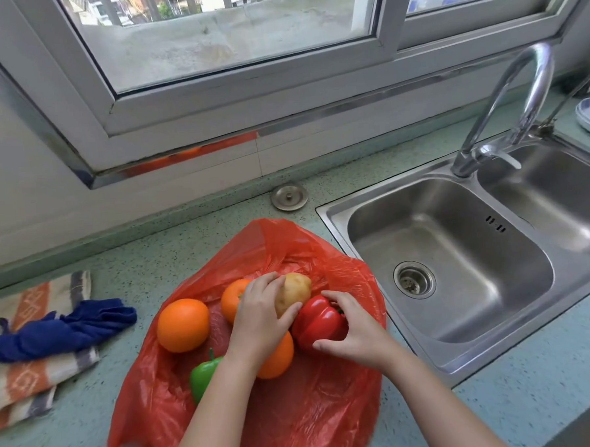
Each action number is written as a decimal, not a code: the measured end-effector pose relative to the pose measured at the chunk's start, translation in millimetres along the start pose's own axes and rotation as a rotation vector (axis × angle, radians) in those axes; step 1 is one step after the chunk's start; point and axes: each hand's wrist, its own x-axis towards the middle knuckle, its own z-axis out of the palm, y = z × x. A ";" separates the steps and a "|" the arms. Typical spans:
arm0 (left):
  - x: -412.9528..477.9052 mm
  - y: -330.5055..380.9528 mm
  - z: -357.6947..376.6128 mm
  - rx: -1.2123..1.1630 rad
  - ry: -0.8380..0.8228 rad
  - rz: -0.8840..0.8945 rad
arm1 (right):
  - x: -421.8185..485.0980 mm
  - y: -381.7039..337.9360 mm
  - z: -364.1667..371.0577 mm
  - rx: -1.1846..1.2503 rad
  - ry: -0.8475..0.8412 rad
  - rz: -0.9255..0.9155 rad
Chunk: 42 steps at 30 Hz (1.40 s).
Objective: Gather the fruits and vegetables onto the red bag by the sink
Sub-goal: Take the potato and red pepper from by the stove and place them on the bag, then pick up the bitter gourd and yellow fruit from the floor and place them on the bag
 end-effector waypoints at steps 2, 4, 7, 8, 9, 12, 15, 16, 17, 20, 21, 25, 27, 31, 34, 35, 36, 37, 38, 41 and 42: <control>-5.1 -1.2 -2.6 0.008 0.042 0.008 | 0.4 -0.3 2.3 0.001 -0.009 -0.015; -10.6 0.3 -5.5 0.022 0.077 0.012 | 0.1 -0.5 3.7 -0.017 -0.010 -0.030; -18.6 3.3 -7.8 0.052 0.093 0.021 | -0.8 0.3 4.1 -0.060 -0.001 -0.049; -21.2 4.2 -8.1 0.060 0.095 0.022 | -1.6 0.3 4.1 -0.076 0.003 -0.052; -23.3 5.6 -8.4 0.068 0.100 0.023 | -2.6 0.4 3.7 -0.090 0.012 -0.058; -30.0 11.2 -10.1 0.073 0.124 0.032 | -7.1 1.4 2.8 -0.118 0.073 -0.083; -40.1 18.9 -12.3 0.087 0.150 0.037 | -16.0 1.3 0.3 -0.119 0.126 -0.087; -44.1 21.6 -12.7 0.094 0.156 0.035 | -20.3 0.5 -0.8 -0.122 0.142 -0.092; -48.3 23.4 -12.7 0.098 0.162 0.032 | -24.2 0.3 -1.7 -0.128 0.159 -0.098; -61.3 32.2 -11.1 0.102 0.177 0.029 | -40.9 0.1 -6.2 -0.147 0.235 -0.121; -65.7 36.8 -10.0 0.106 0.180 0.034 | -47.8 1.0 -8.4 -0.151 0.270 -0.128; -83.9 61.6 -1.4 0.116 0.178 0.103 | -81.5 2.6 -20.1 -0.227 0.386 -0.145; -93.8 77.0 4.2 0.107 0.170 0.154 | -102.1 2.8 -25.6 -0.291 0.434 -0.151; -113.5 110.3 16.8 0.097 0.170 0.272 | -148.2 3.1 -34.7 -0.399 0.521 -0.126; -130.2 134.9 28.1 0.093 0.169 0.375 | -185.4 4.3 -41.6 -0.457 0.597 -0.078; -135.8 143.2 32.0 0.089 0.172 0.411 | -198.2 5.1 -43.9 -0.481 0.625 -0.062; -141.6 152.2 35.7 0.078 0.178 0.446 | -211.4 5.9 -46.5 -0.504 0.648 -0.044; -147.2 161.4 39.3 0.063 0.182 0.476 | -224.9 7.3 -48.8 -0.529 0.670 -0.025; -152.9 171.3 42.4 0.047 0.188 0.506 | -238.4 9.1 -50.7 -0.550 0.691 -0.003; -171.7 202.4 53.3 0.007 0.179 0.595 | -280.1 16.6 -55.5 -0.594 0.778 0.072; -178.5 212.3 57.9 0.001 0.165 0.617 | -293.9 19.4 -57.1 -0.593 0.812 0.095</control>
